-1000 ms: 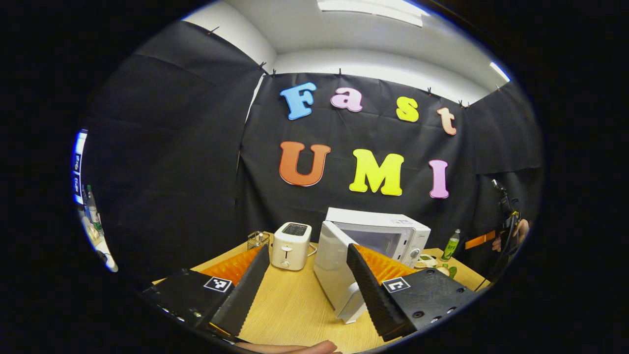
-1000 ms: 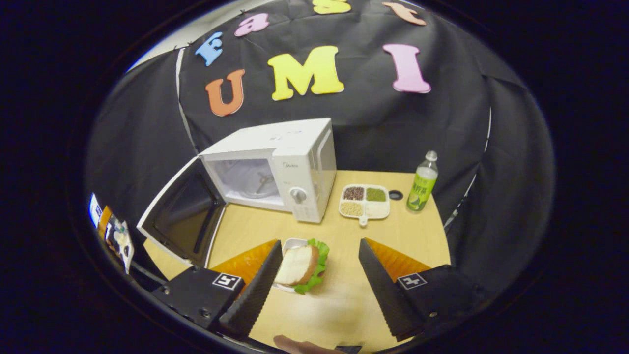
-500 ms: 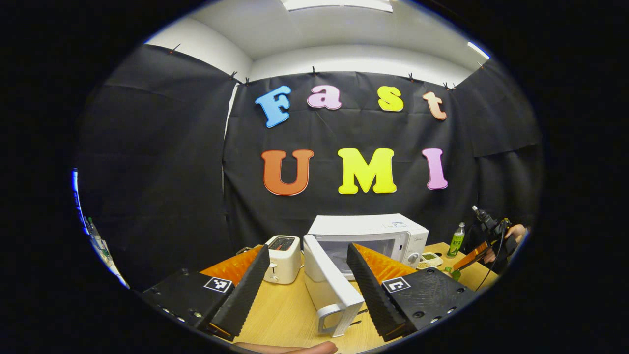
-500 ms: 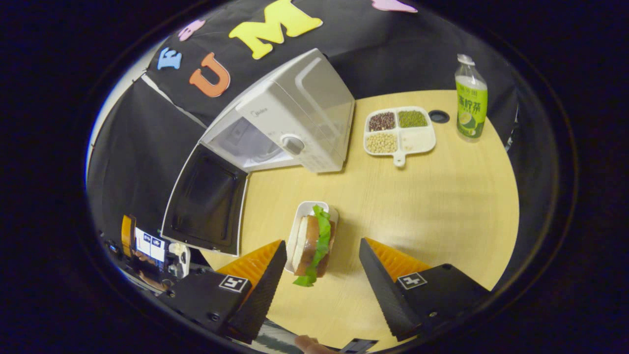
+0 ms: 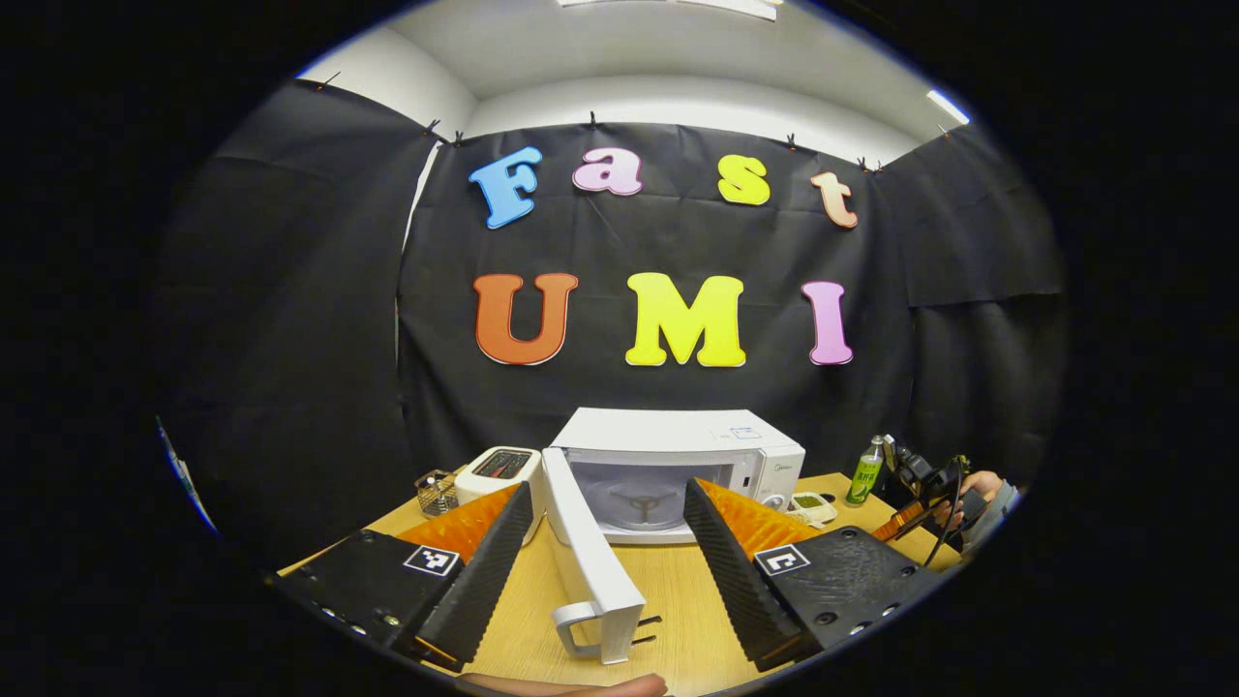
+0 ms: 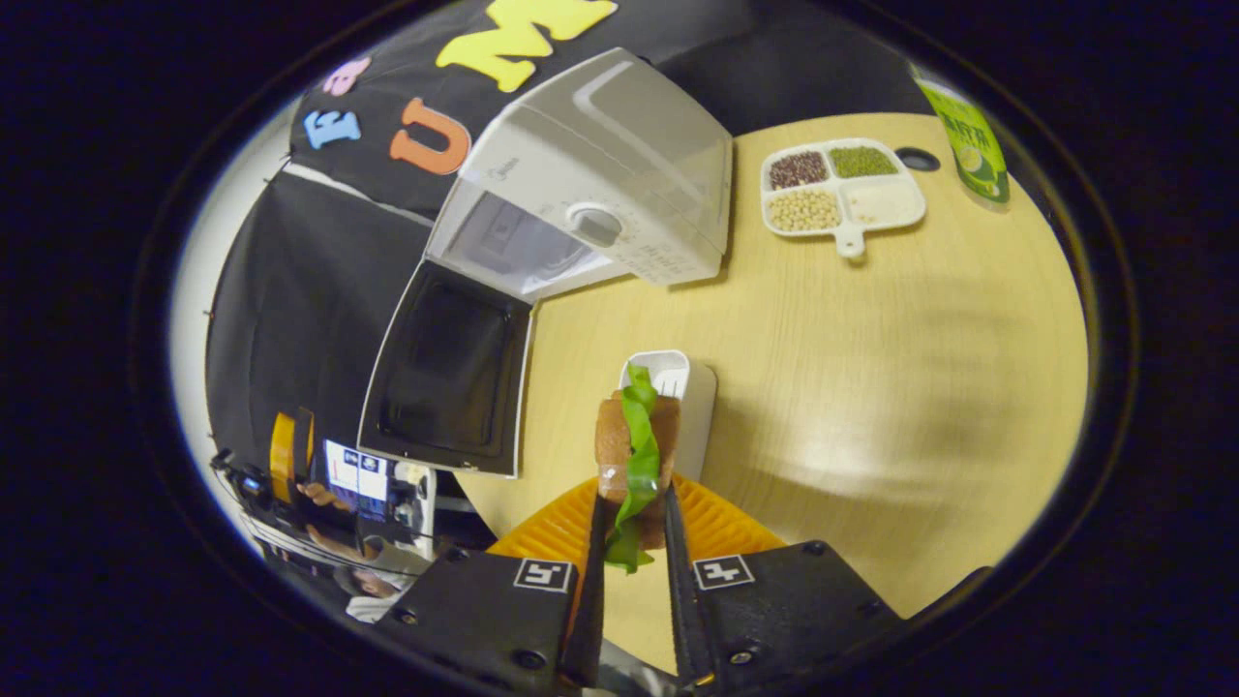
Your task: Open the microwave oven with the left hand, put the food in, and close the microwave oven.
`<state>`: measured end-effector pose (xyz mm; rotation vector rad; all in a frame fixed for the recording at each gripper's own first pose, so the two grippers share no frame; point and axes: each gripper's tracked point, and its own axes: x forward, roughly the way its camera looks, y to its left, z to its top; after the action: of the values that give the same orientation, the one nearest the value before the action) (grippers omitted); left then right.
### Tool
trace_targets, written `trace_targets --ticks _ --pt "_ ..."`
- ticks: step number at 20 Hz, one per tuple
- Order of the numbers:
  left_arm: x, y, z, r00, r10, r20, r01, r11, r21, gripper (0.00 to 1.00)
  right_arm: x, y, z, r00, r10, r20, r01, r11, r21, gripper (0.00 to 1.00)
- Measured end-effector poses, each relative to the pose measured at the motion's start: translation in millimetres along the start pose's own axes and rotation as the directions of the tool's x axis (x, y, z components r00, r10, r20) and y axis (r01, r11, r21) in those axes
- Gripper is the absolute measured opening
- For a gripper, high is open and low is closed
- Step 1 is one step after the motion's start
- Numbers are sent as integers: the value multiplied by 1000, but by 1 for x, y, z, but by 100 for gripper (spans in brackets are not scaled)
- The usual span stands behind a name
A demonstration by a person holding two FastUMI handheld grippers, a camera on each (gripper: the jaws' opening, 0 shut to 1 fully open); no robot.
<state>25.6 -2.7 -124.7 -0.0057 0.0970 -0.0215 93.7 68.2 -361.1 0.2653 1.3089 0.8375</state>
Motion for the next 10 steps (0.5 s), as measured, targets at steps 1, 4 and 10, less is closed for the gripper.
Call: trace_targets --ticks 1,4,10 --pt "-3 2 -1 1000 5 5 -5 1000 0 95 -8 9 -2 1000 -18 13 19 999 -38 33" --pt "-6 10 -6 1000 16 2 -16 1000 0 95 -25 36 -7 992 -100 71 112 976 -184 33" --pt "-21 32 -6 1000 13 26 -12 1000 -28 95 -29 92 -25 961 -219 170 272 868 -416 32"
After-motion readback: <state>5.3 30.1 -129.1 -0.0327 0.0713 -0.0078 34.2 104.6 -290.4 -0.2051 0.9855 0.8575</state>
